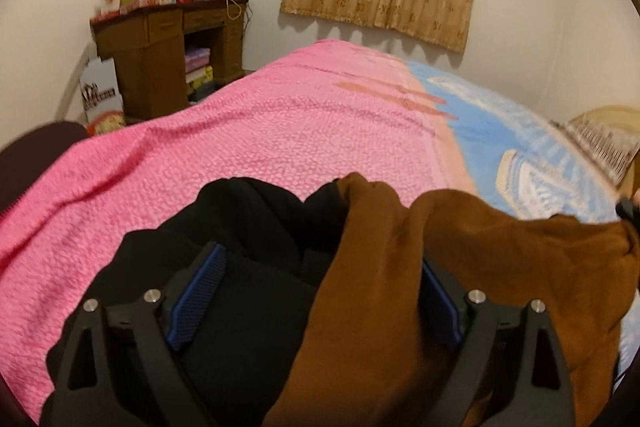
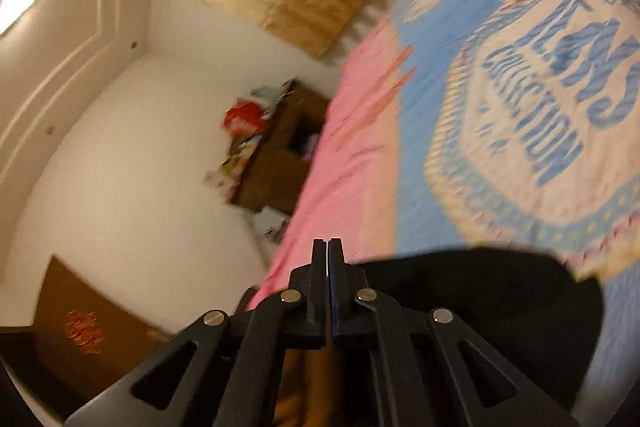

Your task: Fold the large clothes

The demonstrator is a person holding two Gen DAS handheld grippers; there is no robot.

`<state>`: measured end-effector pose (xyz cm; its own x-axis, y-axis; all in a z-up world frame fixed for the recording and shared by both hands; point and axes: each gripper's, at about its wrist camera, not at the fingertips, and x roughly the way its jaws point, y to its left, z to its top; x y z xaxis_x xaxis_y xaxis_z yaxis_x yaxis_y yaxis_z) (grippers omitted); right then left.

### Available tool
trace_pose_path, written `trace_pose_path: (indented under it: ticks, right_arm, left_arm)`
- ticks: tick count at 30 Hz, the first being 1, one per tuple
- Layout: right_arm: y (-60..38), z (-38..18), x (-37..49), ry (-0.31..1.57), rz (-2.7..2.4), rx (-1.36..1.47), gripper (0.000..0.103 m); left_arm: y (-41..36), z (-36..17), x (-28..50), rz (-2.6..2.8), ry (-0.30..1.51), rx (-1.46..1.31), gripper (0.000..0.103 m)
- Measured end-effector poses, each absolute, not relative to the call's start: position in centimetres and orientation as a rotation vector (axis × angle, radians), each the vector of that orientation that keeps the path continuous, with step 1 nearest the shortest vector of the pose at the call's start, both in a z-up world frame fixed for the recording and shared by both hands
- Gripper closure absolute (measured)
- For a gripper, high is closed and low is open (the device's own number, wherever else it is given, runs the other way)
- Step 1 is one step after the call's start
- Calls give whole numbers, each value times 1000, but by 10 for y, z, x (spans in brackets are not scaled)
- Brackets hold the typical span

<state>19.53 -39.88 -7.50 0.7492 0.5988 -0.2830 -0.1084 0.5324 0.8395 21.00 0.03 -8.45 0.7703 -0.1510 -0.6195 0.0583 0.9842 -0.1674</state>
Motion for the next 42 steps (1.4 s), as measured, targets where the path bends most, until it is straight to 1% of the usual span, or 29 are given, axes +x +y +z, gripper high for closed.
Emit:
trace_pose_path:
  ticks: [6,10,12,14,15,16,17,19,20,21,23,24,25,26,28,30,34,37,39,42]
  right_arm:
    - [-374,-74,199,853,549,888,101]
    - [-369,-82,195,846,625,1013,101]
    - [-370,-81,194,843,612,1023,101]
    - [-368,-77,198,901,517,901,101]
    - [-364,-77,201,975,470,853,101]
    - [-361,-80,203,1027,454,842,101]
    - [-363,-87,205,1045,487,905,101]
    - [-371,-93,203,979,552,1052,101]
    - [-374,-93,198,904,580,1104,100]
    - [-375,-89,194,830,577,1097,100]
    - [-376,-70,180,663,497,961,100]
    - [-369,-56,173,609,430,784,100]
    - [-363,-49,171,600,401,691,100]
    - [-351,-41,171,611,332,539,100]
    - [-339,-36,167,620,278,427,100]
    - [-334,-34,167,637,263,426,100]
    - [-344,-37,166,729,290,562,100]
    - [-351,-39,165,731,318,628,100]
    - [-343,-31,161,757,236,534,100]
    - [-320,-27,158,766,71,296,100]
  left_arm:
    - [-1,-84,211,-123,676,-149,10]
    - [-3,-85,212,-124,675,-145,9]
    - [-2,-85,212,-126,673,-149,9]
    - [-1,-85,211,-135,667,-159,9]
    - [0,-85,211,-142,662,-166,9]
    - [1,-85,210,-152,657,-176,8]
    - [2,-85,210,-157,654,-182,8]
    - [3,-85,211,-170,651,-193,7]
    - [3,-85,211,-171,650,-193,7]
    - [4,-85,211,-171,650,-192,7]
    - [3,-85,211,-175,650,-189,6]
    - [3,-85,211,-175,649,-190,6]
    - [3,-85,211,-177,647,-191,6]
    - [3,-85,211,-179,645,-194,6]
    - [3,-85,210,-180,643,-196,6]
    - [3,-85,210,-178,644,-195,6]
    - [4,-85,209,-179,643,-196,6]
    - [3,-84,209,-180,643,-196,5]
    - [3,-85,209,-179,642,-197,5]
    - [3,-85,209,-179,642,-197,5]
